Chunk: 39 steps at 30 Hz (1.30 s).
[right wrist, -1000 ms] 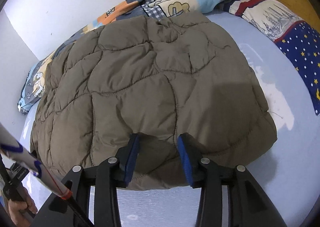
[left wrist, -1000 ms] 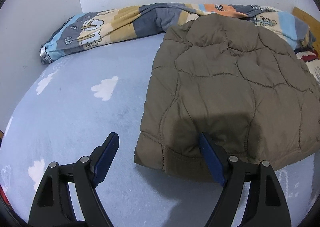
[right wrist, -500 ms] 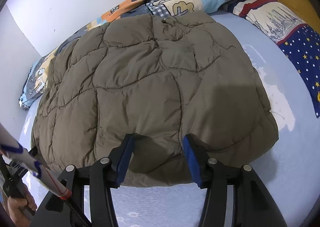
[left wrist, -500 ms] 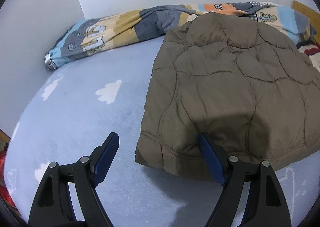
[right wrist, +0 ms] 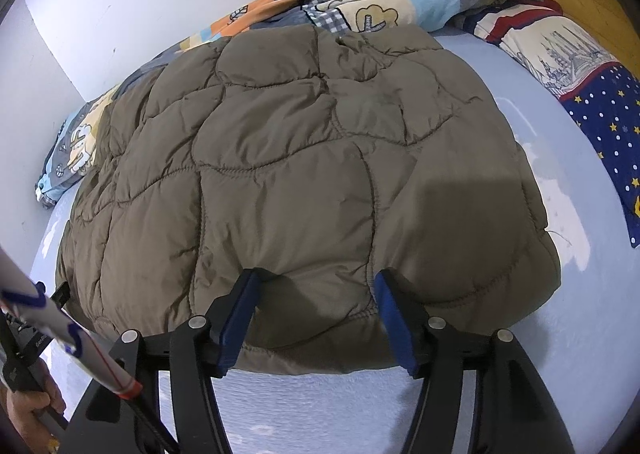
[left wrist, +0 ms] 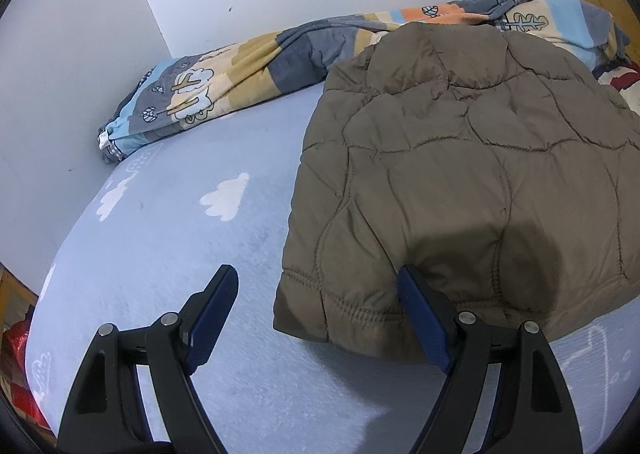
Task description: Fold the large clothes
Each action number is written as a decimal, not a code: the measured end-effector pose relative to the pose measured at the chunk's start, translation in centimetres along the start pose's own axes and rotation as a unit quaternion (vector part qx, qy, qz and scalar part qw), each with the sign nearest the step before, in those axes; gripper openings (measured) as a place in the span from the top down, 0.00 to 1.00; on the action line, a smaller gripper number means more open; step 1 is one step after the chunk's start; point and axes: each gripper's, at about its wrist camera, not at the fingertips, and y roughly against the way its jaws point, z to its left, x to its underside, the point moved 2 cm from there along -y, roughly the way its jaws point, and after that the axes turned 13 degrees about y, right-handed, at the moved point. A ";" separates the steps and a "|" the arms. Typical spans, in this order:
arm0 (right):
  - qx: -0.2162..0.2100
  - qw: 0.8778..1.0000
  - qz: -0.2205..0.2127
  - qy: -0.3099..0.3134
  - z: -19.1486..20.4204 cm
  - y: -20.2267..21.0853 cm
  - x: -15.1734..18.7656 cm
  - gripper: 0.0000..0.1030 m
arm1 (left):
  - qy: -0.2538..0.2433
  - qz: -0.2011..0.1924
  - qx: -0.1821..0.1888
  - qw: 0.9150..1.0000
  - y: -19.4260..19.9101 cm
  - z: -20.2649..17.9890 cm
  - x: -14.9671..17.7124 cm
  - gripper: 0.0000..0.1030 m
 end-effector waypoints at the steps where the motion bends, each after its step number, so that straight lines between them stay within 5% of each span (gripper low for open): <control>1: 0.000 1.000 0.000 0.001 0.0 0.0 0.0 0.36 | -0.001 0.000 -0.001 1.000 0.0 0.0 0.0 0.21; 35: 0.001 1.000 0.002 0.014 0.5 0.1 0.1 0.33 | -0.012 -0.007 -0.006 1.000 0.3 -0.2 0.0 0.21; 39: -0.010 1.000 -0.010 -0.002 -0.4 1.4 -0.3 0.33 | 0.040 0.007 0.032 0.999 0.8 1.7 -1.3 0.21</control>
